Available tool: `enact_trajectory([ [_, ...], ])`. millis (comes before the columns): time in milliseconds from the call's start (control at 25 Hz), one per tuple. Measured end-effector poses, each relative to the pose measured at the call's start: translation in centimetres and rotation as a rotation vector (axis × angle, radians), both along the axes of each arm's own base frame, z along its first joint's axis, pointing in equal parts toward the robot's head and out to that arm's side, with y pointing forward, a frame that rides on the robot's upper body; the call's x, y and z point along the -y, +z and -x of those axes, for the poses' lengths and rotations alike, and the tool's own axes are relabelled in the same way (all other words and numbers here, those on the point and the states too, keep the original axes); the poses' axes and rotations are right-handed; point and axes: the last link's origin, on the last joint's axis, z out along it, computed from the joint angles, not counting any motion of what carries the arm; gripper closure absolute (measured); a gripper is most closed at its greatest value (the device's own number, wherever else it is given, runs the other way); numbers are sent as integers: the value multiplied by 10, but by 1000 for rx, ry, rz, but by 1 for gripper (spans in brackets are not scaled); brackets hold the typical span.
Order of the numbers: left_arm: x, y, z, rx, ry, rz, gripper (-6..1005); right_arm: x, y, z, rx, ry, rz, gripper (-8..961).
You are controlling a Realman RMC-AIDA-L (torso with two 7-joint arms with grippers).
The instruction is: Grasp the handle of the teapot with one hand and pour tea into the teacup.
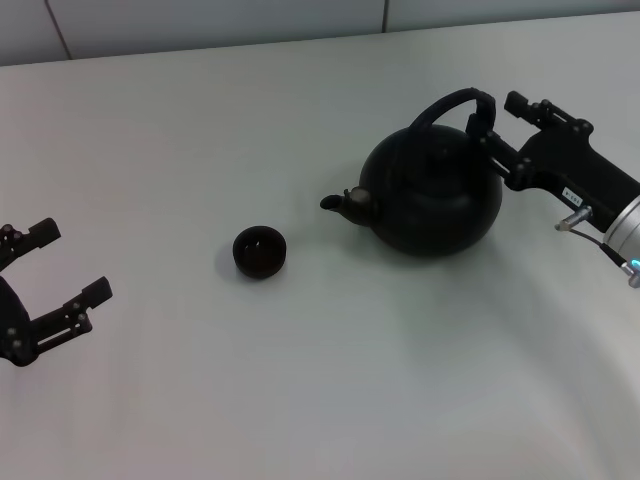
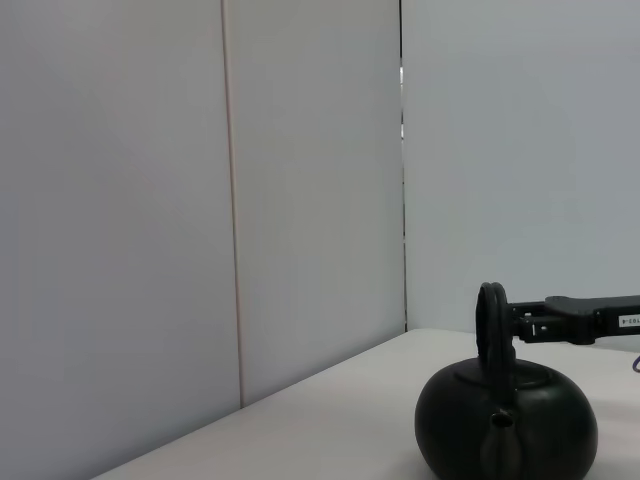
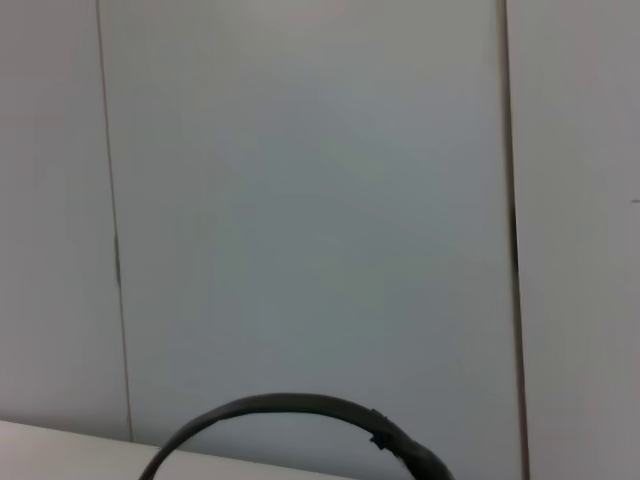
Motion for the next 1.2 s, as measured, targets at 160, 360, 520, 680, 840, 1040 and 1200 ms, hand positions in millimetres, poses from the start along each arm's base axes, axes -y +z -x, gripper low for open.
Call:
enact_trajectory([
  [160,0,0,0,0,0,0,139,3,1,0,-7,13,3,400],
  [360,0,1,0,4,-2,-4,139,34,13,-9,-43,54,-34,292],
  [520,1,1,-1,10,-6,-4,139,65,32,-25,-95,34,-104,247],
  [680,1,1,-1,10,-8,-1,139,80,38,-32,-117,10,-131,243],
  [840,1,0,-2,9,-10,2,138,83,50,-28,-179,60,-18,242],
  [1040,-3,0,-5,-1,-28,25,138,82,67,-15,-113,168,333,242],
  [1200,-6,-1,-7,-7,-37,33,138,71,70,-9,-47,193,477,242],
])
